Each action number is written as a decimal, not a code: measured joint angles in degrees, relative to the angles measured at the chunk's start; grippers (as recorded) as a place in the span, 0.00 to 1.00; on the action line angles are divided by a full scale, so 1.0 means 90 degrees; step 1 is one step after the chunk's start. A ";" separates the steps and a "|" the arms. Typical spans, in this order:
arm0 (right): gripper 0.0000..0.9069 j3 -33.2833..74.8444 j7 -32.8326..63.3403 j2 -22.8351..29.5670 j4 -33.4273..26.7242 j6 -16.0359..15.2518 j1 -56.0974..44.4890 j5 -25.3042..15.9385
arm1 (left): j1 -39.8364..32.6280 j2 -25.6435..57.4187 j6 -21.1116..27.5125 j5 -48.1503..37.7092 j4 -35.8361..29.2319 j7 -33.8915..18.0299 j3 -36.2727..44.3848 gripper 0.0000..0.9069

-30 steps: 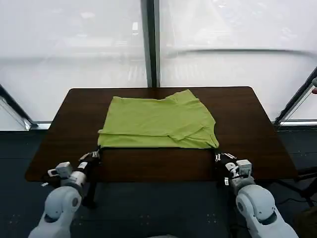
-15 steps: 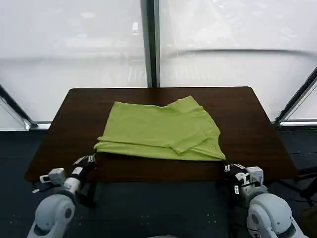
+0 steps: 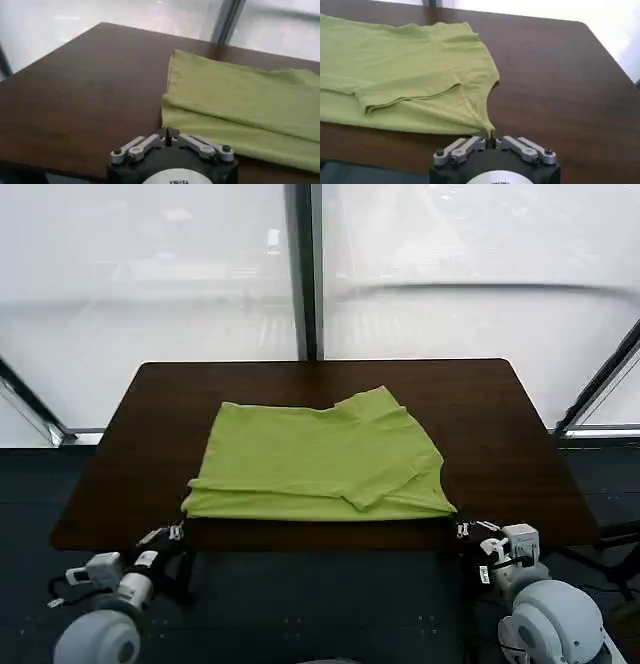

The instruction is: Fold and organize the clothes.

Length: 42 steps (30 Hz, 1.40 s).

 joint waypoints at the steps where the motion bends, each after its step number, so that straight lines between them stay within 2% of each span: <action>1: 0.97 -0.0144 0.0007 0.0035 -0.0244 -0.0045 0.0285 -0.0003 | -0.0144 0.0028 -0.0003 -0.0067 0.0022 -0.0002 -0.0002 0.97; 3: 0.97 -0.0354 0.0016 0.0104 -0.0601 -0.0117 0.0666 -0.0004 | -0.0450 0.0090 -0.0032 -0.0199 0.0103 0.0007 0.0042 0.97; 4: 0.97 -0.0461 0.0022 0.0149 -0.0798 -0.0167 0.0856 -0.0002 | -0.1134 0.0210 -0.0086 -0.0485 0.0430 0.0007 0.0273 0.97; 6: 0.97 -0.0660 0.0021 0.0242 -0.1141 -0.0238 0.1170 0.0001 | -0.1520 0.0282 -0.0090 -0.0560 0.0683 0.0010 0.0411 0.97; 14: 0.97 -0.1329 -0.0055 0.0584 -0.2318 -0.0247 0.2156 0.0031 | -0.3083 0.0615 0.0329 -0.1001 0.2128 -0.0187 0.1135 0.97; 15: 0.97 -0.1756 -0.0166 0.0973 -0.3357 -0.0212 0.3053 -0.0094 | -0.3259 0.0639 0.0358 -0.1031 0.2303 -0.0188 0.1232 0.97; 21: 0.97 -0.1862 -0.0220 0.1259 -0.3990 -0.0387 0.3475 -0.0104 | -0.4124 0.0695 0.0436 -0.1124 0.3195 -0.0144 0.1758 0.97; 22: 0.97 -0.1870 -0.0217 0.1299 -0.4072 -0.0388 0.3527 -0.0107 | -0.5259 0.0730 0.0446 -0.0981 0.4432 0.0084 0.2484 0.97; 23: 0.97 -0.1875 -0.0201 0.1343 -0.4158 -0.0388 0.3578 -0.0117 | -0.5348 0.0724 0.0446 -0.0982 0.4519 0.0089 0.2533 0.97; 24: 0.97 -0.1874 -0.0232 0.1792 -0.4731 -0.0387 0.3714 -0.0460 | -0.5464 0.0723 0.0446 -0.0982 0.4648 0.0090 0.2583 0.97; 28: 0.97 -0.1873 -0.0234 0.1795 -0.4733 -0.0387 0.3685 -0.0479 | -0.5831 0.0721 0.0492 -0.1009 0.5051 0.0140 0.2744 0.97; 29: 0.97 -0.1872 -0.0237 0.1794 -0.4732 -0.0387 0.3669 -0.0483 | -0.6484 0.0334 0.0456 -0.0816 0.5903 0.0351 0.3123 0.97; 42: 0.97 -0.1826 -0.0371 0.1759 -0.4516 -0.0387 0.3482 -0.0458 | -0.6494 0.0243 0.0249 -0.0662 0.5916 0.0429 0.3128 0.97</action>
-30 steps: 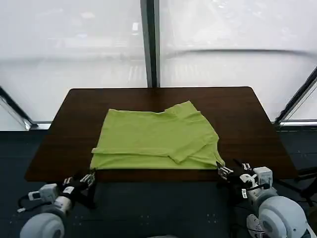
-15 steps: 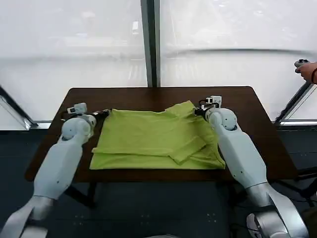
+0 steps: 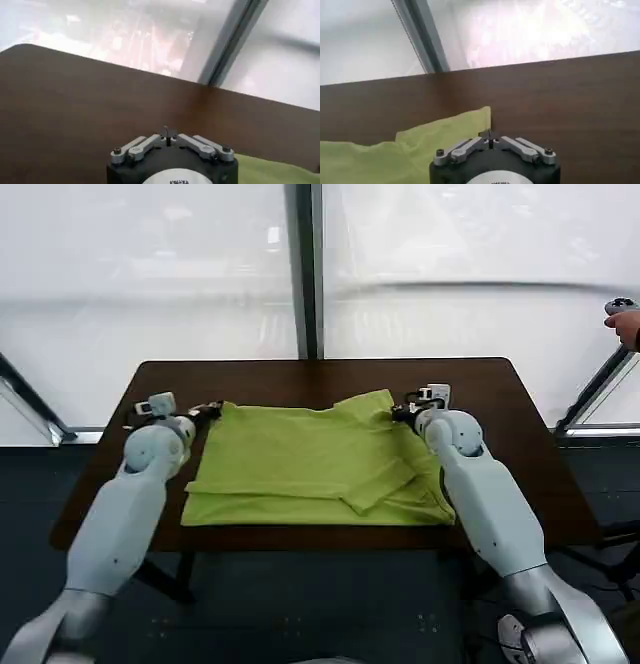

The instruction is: Fold and organize the clothes.

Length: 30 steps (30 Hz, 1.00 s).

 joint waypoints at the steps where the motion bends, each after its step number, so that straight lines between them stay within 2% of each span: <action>1: 0.97 0.0008 -0.0007 -0.0012 0.0037 0.0003 -0.0025 0.0036 | 0.0020 0.0008 -0.0002 -0.0005 -0.0028 0.0010 -0.0006 0.97; 4: 0.96 0.0028 -0.0010 -0.0062 0.0139 0.0119 -0.0079 0.0142 | 0.0080 0.0015 -0.0035 -0.0009 -0.0133 0.0049 -0.0021 0.97; 9: 0.81 0.0076 0.0005 -0.0176 0.0379 0.0246 -0.0177 0.0260 | 0.0229 0.0043 -0.0058 -0.0028 -0.0365 0.0068 -0.0099 0.73; 11: 0.75 0.0101 0.0020 -0.0215 0.0479 0.0265 -0.0216 0.0310 | 0.0289 0.0063 -0.0060 -0.0031 -0.0450 0.0074 -0.0126 0.68; 12: 0.63 0.0111 0.0023 -0.0244 0.0531 0.0271 -0.0235 0.0321 | 0.0314 0.0074 -0.0063 -0.0035 -0.0489 0.0085 -0.0144 0.62; 13: 0.57 0.0111 0.0023 -0.0260 0.0563 0.0277 -0.0244 0.0331 | 0.0343 0.0087 -0.0066 -0.0041 -0.0534 0.0088 -0.0164 0.58; 15: 0.45 0.0114 0.0024 -0.0280 0.0590 0.0294 -0.0253 0.0333 | 0.0406 0.0115 -0.0072 -0.0055 -0.0634 0.0097 -0.0191 0.41; 16: 0.39 0.0115 0.0023 -0.0281 0.0594 0.0300 -0.0254 0.0332 | 0.0435 0.0128 -0.0074 -0.0060 -0.0677 0.0098 -0.0202 0.40; 18: 0.10 0.0119 0.0024 -0.0274 0.0600 0.0312 -0.0256 0.0325 | 0.0455 0.0138 -0.0092 -0.0039 -0.0694 0.0096 -0.0207 0.38; 24: 0.01 0.0114 0.0023 -0.0231 0.0639 0.0314 -0.0258 0.0311 | 0.0361 0.0089 -0.0110 0.0118 -0.0550 0.0065 -0.0192 0.19; 30: 0.00 0.0107 0.0020 -0.0197 0.0639 0.0310 -0.0270 0.0293 | 0.0188 -0.0033 -0.0131 0.0231 -0.0305 0.0069 -0.0098 0.14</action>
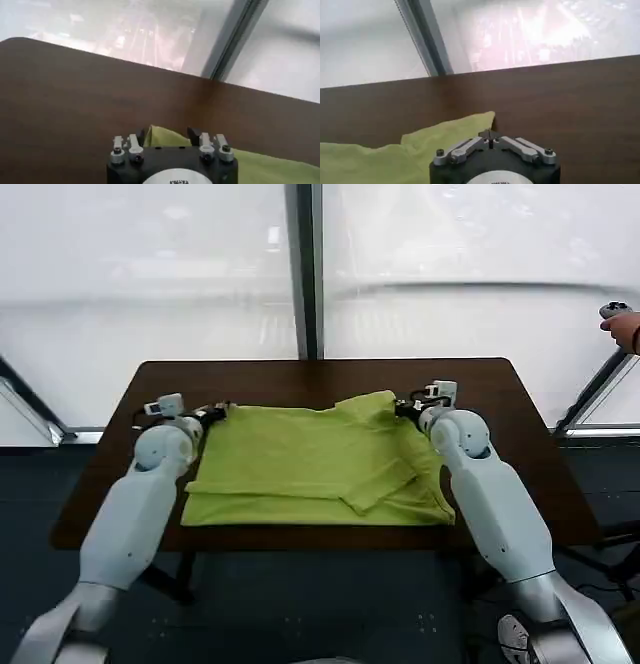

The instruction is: Fold and organize the clothes.

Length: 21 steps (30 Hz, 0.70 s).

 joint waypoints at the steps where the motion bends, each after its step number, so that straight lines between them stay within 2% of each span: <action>1: 0.00 0.0001 0.0000 0.0000 0.0000 -0.0001 0.0000 0.0000 | -0.0022 -0.0024 -0.0001 0.0017 0.0049 -0.0001 0.0013 0.13; 15: 0.00 0.0021 -0.0016 -0.0046 0.0023 -0.0004 0.0006 0.0008 | -0.0105 -0.0189 -0.0042 0.0097 0.0326 0.0008 0.0054 0.00; 19: 0.00 0.0037 -0.0016 -0.0045 0.0036 0.0020 0.0002 0.0008 | -0.0096 -0.0174 -0.0067 0.0085 0.0293 0.0022 0.0052 0.00; 20: 0.00 0.0048 -0.0016 -0.0046 0.0057 0.0036 -0.0005 0.0012 | -0.0090 -0.0173 -0.0078 0.0085 0.0285 0.0037 0.0051 0.01; 21: 0.00 0.0054 -0.0016 -0.0051 0.0073 0.0043 -0.0013 0.0018 | -0.0080 -0.0172 -0.0093 0.0084 0.0274 0.0049 0.0050 0.28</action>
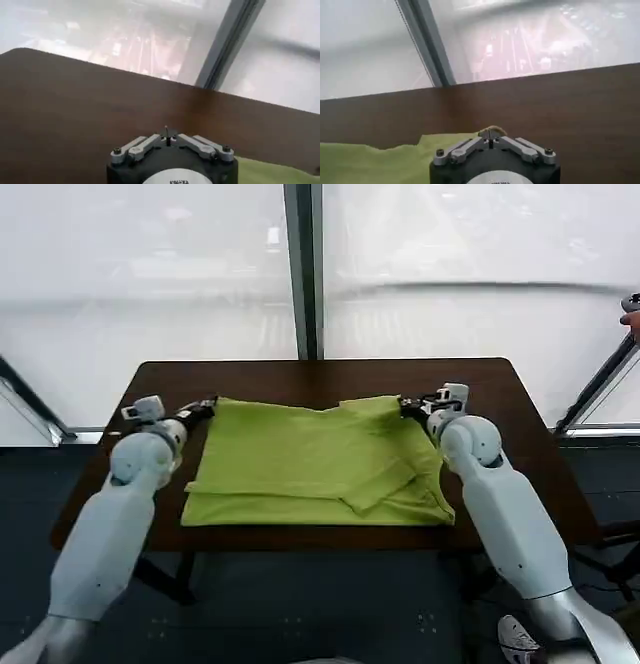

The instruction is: Fold and organize the clothes.

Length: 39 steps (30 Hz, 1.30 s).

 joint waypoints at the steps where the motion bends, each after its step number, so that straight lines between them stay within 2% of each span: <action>1: 0.00 0.0004 0.0000 -0.0009 0.0016 0.0017 -0.0011 0.0007 | 0.0018 0.0001 -0.0016 -0.0001 -0.0028 0.0008 -0.0004 0.28; 2: 0.00 0.0007 0.0000 -0.0014 0.0035 0.0037 -0.0024 0.0021 | 0.0033 0.0003 -0.0028 -0.0006 -0.0051 0.0015 -0.0008 0.97; 9: 0.00 0.0078 0.0057 -0.0118 0.0285 0.0135 -0.0178 0.0277 | 0.0187 0.0103 -0.0063 -0.0118 -0.0319 0.0007 -0.0072 0.97; 14: 0.00 0.0125 0.0129 -0.0311 0.0661 0.0097 -0.0387 0.0374 | 0.0450 0.0269 -0.0017 -0.0356 -0.0828 -0.0066 -0.0266 0.97; 15: 0.00 0.0144 0.0160 -0.0353 0.0742 0.0087 -0.0433 0.0386 | 0.0534 0.0315 -0.0009 -0.0400 -0.0973 -0.0078 -0.0315 0.85; 17: 0.00 0.0179 0.0175 -0.0435 0.0903 0.0058 -0.0535 0.0415 | 0.0726 0.0413 0.0016 -0.0516 -0.1282 -0.0114 -0.0422 0.73; 18: 0.00 0.0196 0.0185 -0.0465 0.0970 0.0028 -0.0582 0.0416 | 0.0831 0.0458 0.0027 -0.0567 -0.1436 -0.0126 -0.0483 0.49; 20: 0.00 0.0241 0.0200 -0.0549 0.1122 -0.0024 -0.0694 0.0419 | 0.1079 0.0535 0.0049 -0.0656 -0.1748 -0.0133 -0.0613 0.20; 24: 0.00 0.0328 0.0314 -0.0697 0.1423 -0.0167 -0.0915 0.0454 | 0.1545 0.0643 0.0062 -0.0729 -0.2334 -0.0132 -0.0865 0.14; 26: 0.00 0.0387 0.0366 -0.0783 0.1600 -0.0254 -0.1041 0.0476 | 0.1776 0.0699 0.0065 -0.0794 -0.2589 -0.0130 -0.0989 0.03; 28: 0.00 0.0447 0.0406 -0.0860 0.1789 -0.0340 -0.1163 0.0536 | 0.2005 0.0767 0.0065 -0.0833 -0.2830 -0.0130 -0.1129 0.00; 39: 0.00 0.0842 0.0472 -0.1437 0.3088 -0.0358 -0.2058 0.0651 | 0.3009 0.0840 0.0063 -0.0843 -0.3867 -0.0095 -0.1635 0.00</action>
